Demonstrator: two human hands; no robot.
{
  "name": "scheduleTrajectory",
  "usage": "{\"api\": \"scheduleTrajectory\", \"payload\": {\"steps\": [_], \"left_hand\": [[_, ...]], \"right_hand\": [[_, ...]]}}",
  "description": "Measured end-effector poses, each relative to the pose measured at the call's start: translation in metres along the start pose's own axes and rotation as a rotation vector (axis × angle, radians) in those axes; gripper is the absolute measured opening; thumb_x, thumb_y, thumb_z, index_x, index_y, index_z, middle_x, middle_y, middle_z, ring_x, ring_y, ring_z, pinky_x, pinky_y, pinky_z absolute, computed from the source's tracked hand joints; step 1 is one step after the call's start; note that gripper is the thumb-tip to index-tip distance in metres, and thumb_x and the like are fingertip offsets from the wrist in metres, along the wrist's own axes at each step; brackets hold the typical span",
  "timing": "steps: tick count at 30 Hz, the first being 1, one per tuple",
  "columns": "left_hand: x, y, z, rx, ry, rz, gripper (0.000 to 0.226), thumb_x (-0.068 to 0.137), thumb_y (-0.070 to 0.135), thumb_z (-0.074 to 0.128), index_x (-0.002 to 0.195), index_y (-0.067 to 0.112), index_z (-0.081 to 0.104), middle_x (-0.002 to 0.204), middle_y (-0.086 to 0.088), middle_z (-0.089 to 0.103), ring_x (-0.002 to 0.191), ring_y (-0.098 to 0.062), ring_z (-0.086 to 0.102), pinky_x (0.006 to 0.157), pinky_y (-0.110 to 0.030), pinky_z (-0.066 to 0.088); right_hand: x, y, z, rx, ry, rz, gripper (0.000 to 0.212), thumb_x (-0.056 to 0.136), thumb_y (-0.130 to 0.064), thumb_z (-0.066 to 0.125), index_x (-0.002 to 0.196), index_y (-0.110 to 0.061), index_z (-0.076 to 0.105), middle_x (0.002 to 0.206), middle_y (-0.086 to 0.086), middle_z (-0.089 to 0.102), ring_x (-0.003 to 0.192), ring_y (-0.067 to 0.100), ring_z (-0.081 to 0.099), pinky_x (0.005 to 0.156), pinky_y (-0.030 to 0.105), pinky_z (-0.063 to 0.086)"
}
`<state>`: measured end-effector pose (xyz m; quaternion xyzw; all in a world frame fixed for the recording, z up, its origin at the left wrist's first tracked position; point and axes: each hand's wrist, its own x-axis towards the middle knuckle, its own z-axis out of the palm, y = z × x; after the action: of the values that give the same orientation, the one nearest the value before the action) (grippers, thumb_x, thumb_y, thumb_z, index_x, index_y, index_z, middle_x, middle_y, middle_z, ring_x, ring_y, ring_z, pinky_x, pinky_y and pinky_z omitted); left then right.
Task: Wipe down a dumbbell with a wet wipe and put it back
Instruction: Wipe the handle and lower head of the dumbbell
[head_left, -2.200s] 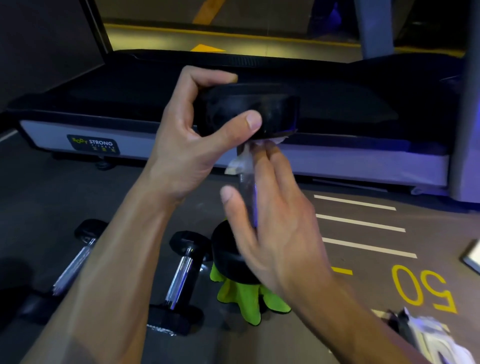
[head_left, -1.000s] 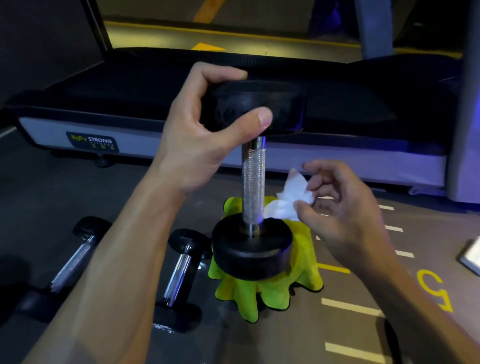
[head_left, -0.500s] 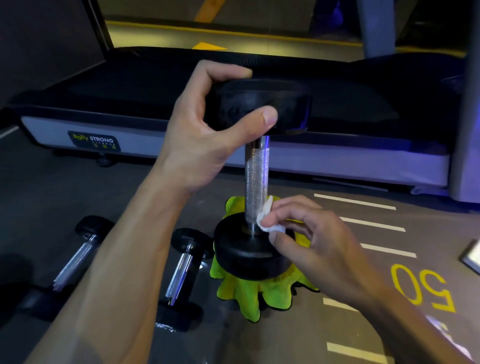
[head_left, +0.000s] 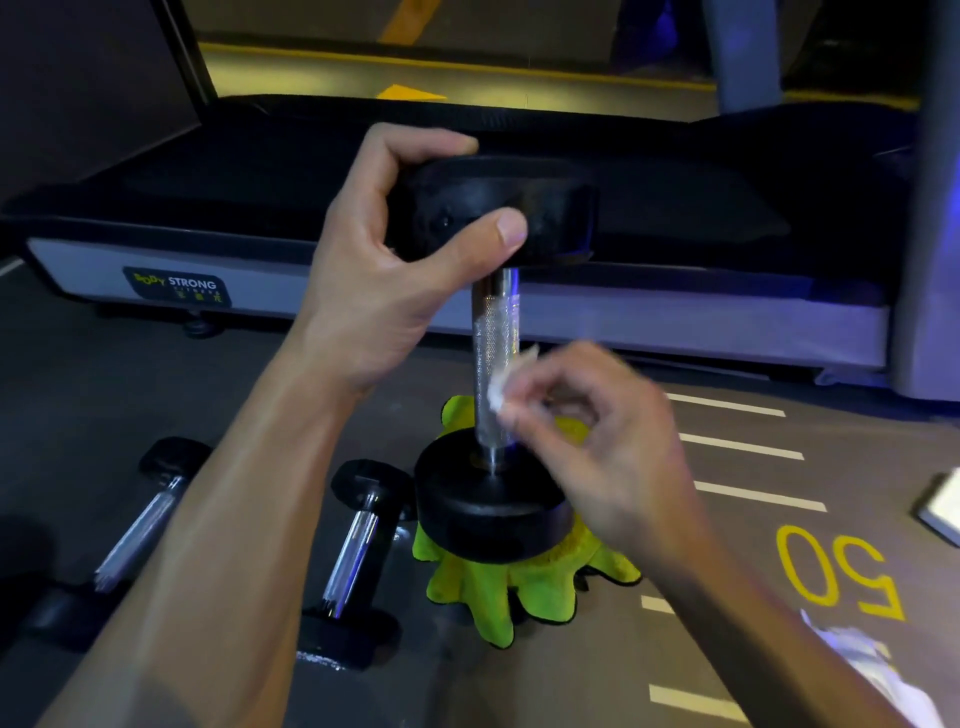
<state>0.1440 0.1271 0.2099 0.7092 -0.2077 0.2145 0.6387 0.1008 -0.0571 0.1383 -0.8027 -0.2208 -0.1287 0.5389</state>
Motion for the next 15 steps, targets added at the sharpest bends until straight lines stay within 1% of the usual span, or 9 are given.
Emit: {"api": "scheduleTrajectory", "payload": {"steps": [1,2,3,5,7,9,11,13,15], "left_hand": [[0.0,0.0,0.0,-0.002,0.003,0.003,0.047,0.084,0.03,0.079,0.122,0.015,0.055,0.114,0.003,0.063,0.101,-0.004,0.064,0.091,-0.023,0.051],[-0.001,0.001,0.001,-0.003,0.002,0.003,0.047,0.084,0.03,0.079,0.122,0.014,0.054,0.114,0.002,0.063,0.101,-0.003,0.064,0.091,-0.022,0.051],[-0.001,0.001,0.002,-0.002,-0.003,0.002,0.047,0.084,0.03,0.079,0.122,0.015,0.054,0.115,0.002,0.063,0.101,-0.003,0.064,0.091,-0.022,0.051],[-0.001,0.003,0.004,0.01,-0.025,-0.004,0.047,0.084,0.031,0.079,0.122,0.016,0.055,0.116,0.002,0.063,0.103,-0.004,0.065,0.091,-0.023,0.052],[0.0,0.004,0.006,0.015,-0.036,0.001,0.047,0.085,0.03,0.08,0.122,0.017,0.055,0.115,0.004,0.063,0.103,-0.003,0.065,0.091,-0.023,0.052],[0.001,0.005,0.007,0.011,-0.024,0.002,0.046,0.084,0.03,0.08,0.121,0.017,0.056,0.113,0.006,0.064,0.102,-0.003,0.065,0.09,-0.022,0.051],[0.001,0.004,0.008,0.015,-0.007,0.002,0.046,0.082,0.033,0.081,0.119,0.019,0.058,0.112,0.007,0.064,0.101,-0.004,0.064,0.09,-0.024,0.051],[0.001,0.004,0.01,0.018,-0.008,-0.002,0.045,0.082,0.033,0.081,0.118,0.02,0.059,0.112,0.006,0.064,0.1,-0.005,0.063,0.09,-0.024,0.05],[0.0,0.005,0.009,0.017,-0.013,0.005,0.045,0.083,0.032,0.081,0.119,0.018,0.058,0.113,0.004,0.063,0.1,-0.005,0.064,0.089,-0.024,0.051]], "right_hand": [[-0.009,0.002,-0.001,-0.053,-0.09,0.028,0.01,0.086,-0.01,0.081,0.085,-0.017,0.074,0.088,-0.006,0.066,0.087,0.018,0.067,0.079,0.042,0.055],[-0.011,0.001,-0.002,-0.063,-0.131,0.044,0.012,0.084,-0.011,0.083,0.082,-0.019,0.075,0.085,-0.007,0.066,0.084,0.017,0.066,0.078,0.042,0.054],[-0.005,-0.002,-0.003,-0.038,-0.109,0.029,0.014,0.083,-0.009,0.084,0.082,-0.021,0.076,0.084,-0.008,0.067,0.083,0.016,0.067,0.078,0.042,0.054],[0.015,-0.01,-0.003,0.017,0.074,-0.052,0.022,0.085,-0.006,0.081,0.086,-0.026,0.073,0.091,-0.007,0.071,0.087,0.016,0.07,0.08,0.045,0.056],[0.03,-0.015,-0.001,0.016,0.257,-0.1,0.02,0.088,-0.007,0.077,0.095,-0.024,0.071,0.098,-0.001,0.071,0.095,0.016,0.07,0.083,0.043,0.057],[0.02,-0.011,0.011,0.029,0.332,-0.082,0.022,0.09,-0.005,0.075,0.104,-0.02,0.069,0.107,-0.002,0.068,0.105,0.017,0.068,0.088,0.043,0.058],[-0.004,-0.001,0.021,0.058,0.323,-0.046,0.03,0.094,-0.002,0.072,0.118,-0.019,0.068,0.122,-0.008,0.065,0.12,0.018,0.064,0.098,0.045,0.056],[-0.023,0.003,0.025,0.018,0.289,-0.055,0.039,0.096,0.002,0.068,0.132,-0.012,0.066,0.136,-0.009,0.061,0.133,0.018,0.058,0.107,0.045,0.051],[-0.022,-0.006,0.027,-0.104,0.269,-0.132,0.045,0.096,0.005,0.065,0.14,-0.007,0.061,0.145,-0.001,0.054,0.14,0.011,0.05,0.115,0.033,0.043]]}}
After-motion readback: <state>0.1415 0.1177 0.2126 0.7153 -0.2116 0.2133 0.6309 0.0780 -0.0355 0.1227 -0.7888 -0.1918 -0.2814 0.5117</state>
